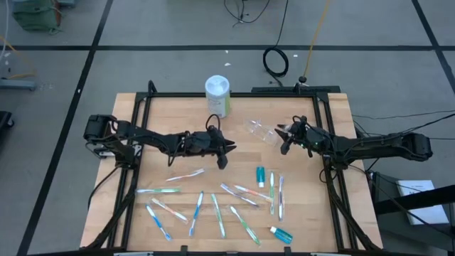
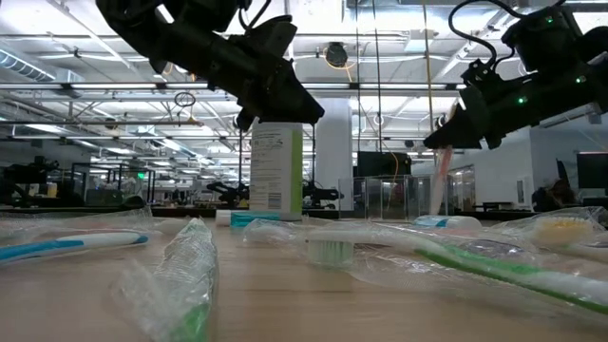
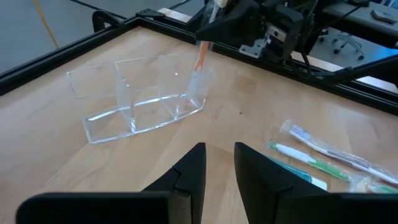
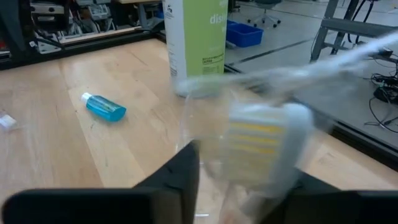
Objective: Pick & Place toothbrushing station
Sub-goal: Put the orange toothbrush into the transparent organizer, then put the blue mouthwash into the transparent organizer
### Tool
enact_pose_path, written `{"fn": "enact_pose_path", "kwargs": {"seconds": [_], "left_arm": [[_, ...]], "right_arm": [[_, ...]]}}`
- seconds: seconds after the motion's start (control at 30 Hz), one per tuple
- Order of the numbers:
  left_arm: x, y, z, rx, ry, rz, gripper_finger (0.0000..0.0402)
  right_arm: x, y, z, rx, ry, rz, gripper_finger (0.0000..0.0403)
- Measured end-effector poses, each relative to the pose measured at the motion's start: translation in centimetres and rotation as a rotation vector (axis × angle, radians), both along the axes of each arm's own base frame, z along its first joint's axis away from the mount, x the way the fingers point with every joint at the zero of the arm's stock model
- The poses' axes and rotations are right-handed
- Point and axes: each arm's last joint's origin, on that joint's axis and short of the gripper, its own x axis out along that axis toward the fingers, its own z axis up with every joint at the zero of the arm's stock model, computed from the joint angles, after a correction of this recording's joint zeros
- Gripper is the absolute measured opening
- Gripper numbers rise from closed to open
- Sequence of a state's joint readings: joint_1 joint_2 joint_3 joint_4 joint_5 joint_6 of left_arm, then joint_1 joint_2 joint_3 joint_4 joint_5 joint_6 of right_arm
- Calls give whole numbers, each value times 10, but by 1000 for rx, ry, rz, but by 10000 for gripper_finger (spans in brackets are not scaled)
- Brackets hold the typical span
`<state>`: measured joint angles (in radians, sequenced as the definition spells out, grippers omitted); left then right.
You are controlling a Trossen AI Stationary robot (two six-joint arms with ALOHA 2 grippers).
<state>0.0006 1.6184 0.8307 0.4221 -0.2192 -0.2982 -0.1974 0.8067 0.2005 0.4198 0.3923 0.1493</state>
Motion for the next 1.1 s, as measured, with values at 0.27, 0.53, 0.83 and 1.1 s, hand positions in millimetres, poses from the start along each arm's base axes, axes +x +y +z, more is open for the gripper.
{"fn": "enact_pose_path", "kwargs": {"seconds": [0.27,0.53,0.83,1.1], "left_arm": [[0,-4,0,-40,-4,-31,88],[0,-20,-1,-80,6,-98,88],[-3,-44,-3,-97,22,-162,88],[-5,-56,-3,-91,31,-190,88]], "right_arm": [[-5,0,8,-64,-24,-17,190],[-17,-1,24,-231,-35,-143,224],[-27,0,44,-390,-92,-202,225],[-28,6,60,-491,-223,-126,222]]}}
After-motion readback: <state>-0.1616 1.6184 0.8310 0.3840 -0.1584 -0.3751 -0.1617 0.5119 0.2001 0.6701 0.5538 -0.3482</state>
